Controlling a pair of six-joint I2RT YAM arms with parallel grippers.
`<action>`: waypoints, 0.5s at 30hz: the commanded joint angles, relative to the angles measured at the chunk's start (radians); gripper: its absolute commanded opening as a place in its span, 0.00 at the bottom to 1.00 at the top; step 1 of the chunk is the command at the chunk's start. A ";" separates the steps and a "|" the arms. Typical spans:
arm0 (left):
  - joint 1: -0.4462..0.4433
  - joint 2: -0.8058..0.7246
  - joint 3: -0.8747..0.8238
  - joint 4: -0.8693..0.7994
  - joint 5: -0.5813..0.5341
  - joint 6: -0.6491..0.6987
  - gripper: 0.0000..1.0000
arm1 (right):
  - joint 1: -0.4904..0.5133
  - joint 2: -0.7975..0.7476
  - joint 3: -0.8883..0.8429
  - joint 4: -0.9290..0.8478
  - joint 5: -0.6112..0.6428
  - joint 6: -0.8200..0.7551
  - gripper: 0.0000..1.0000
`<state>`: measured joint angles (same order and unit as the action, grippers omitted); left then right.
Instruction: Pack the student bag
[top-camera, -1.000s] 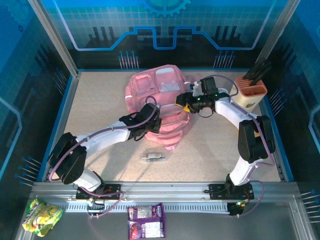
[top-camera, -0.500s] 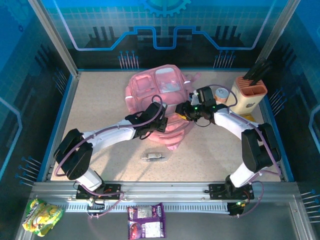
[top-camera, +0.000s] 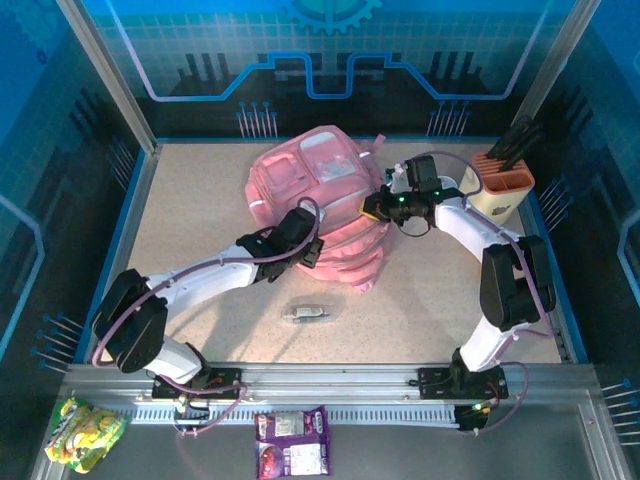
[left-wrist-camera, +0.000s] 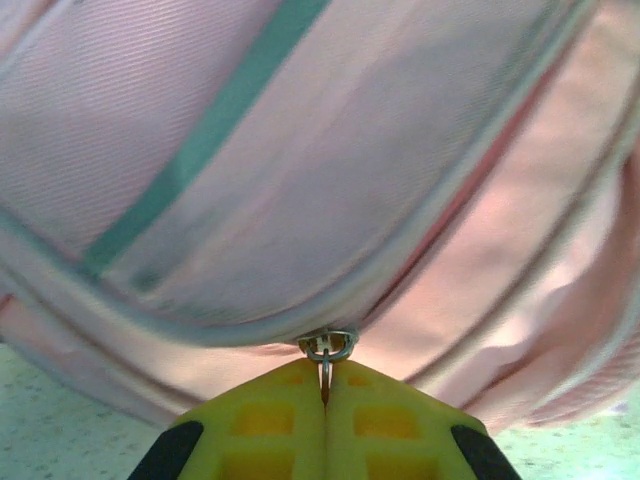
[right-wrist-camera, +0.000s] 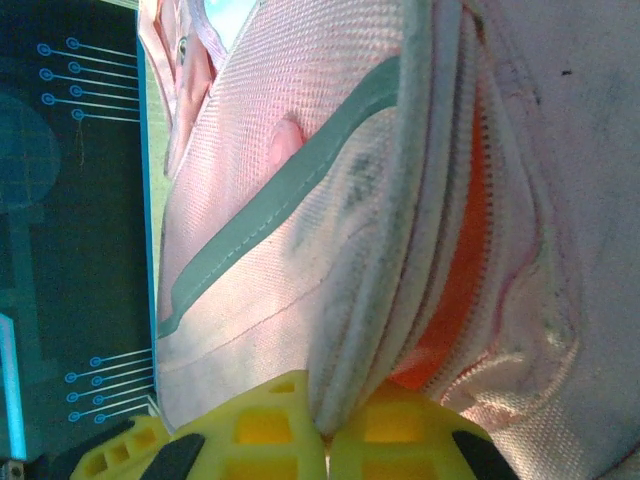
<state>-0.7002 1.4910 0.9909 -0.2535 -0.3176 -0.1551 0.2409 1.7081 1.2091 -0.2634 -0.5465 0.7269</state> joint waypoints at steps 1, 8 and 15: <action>0.110 -0.010 -0.011 -0.036 -0.042 0.035 0.00 | -0.038 0.030 0.040 0.028 0.029 -0.048 0.00; 0.216 0.006 0.033 0.009 -0.032 -0.043 0.00 | 0.004 0.009 -0.039 0.124 0.012 0.025 0.00; 0.237 0.104 0.167 -0.104 -0.093 -0.100 0.00 | 0.066 0.007 -0.054 0.168 0.025 0.057 0.04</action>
<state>-0.4889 1.5784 1.0885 -0.3195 -0.3176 -0.1936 0.2943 1.7271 1.1664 -0.1234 -0.5385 0.7822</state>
